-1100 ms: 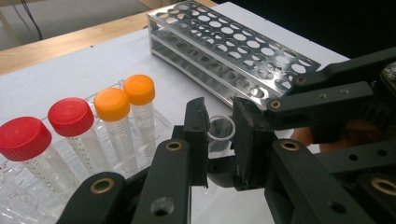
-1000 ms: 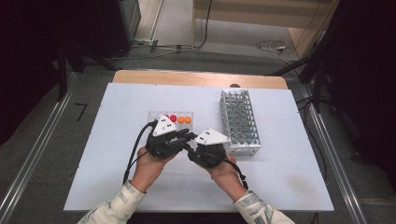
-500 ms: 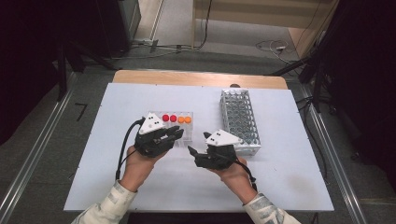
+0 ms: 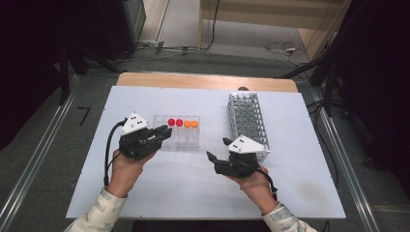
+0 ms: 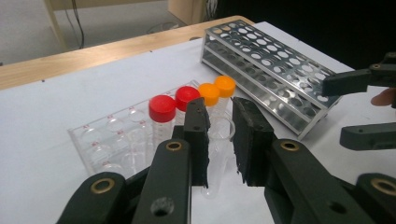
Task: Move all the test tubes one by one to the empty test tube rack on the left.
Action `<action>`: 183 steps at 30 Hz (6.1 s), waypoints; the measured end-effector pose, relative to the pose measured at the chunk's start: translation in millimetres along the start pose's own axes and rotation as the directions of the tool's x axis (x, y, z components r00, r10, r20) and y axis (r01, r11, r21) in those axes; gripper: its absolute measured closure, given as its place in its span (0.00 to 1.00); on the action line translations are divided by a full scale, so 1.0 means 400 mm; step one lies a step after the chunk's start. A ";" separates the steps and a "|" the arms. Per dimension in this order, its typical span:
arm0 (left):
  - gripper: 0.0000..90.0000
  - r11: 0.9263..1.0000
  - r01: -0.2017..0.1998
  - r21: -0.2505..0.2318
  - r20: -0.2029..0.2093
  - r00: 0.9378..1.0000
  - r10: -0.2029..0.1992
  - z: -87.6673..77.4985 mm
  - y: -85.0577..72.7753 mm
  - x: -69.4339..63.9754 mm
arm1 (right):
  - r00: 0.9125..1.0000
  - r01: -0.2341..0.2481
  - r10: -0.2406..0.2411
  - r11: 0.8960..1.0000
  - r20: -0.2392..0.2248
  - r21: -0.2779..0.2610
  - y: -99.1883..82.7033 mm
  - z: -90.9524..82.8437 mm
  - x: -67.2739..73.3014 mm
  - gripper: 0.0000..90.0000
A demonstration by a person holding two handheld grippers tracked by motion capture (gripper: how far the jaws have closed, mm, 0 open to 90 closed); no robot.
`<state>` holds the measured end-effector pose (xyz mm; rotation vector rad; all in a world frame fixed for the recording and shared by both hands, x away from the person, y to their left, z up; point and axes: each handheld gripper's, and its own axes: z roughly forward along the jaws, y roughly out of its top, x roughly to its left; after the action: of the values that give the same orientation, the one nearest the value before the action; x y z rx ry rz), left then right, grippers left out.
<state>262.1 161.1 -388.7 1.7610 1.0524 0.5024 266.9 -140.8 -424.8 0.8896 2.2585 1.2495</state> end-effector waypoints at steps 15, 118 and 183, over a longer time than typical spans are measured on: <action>0.85 0.999 0.019 -0.043 -0.084 0.996 -0.023 -0.037 0.021 0.055 | 0.997 -0.051 0.052 0.999 0.060 -0.013 -0.032 -0.057 -0.066 0.33; 0.16 0.982 0.179 -0.063 -0.206 0.960 -0.188 -0.005 -0.108 0.071 | 0.962 -0.185 0.187 0.982 0.198 -0.031 -0.107 -0.121 -0.214 0.27; 0.17 0.976 0.217 0.010 -0.438 0.879 -0.191 -0.112 -0.289 0.176 | 0.833 -0.341 0.331 0.938 0.443 -0.058 -0.315 -0.297 -0.406 0.27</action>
<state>218.2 259.9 -481.5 1.5969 1.5628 0.7603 267.4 -374.7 -464.2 1.4674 1.7995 1.0152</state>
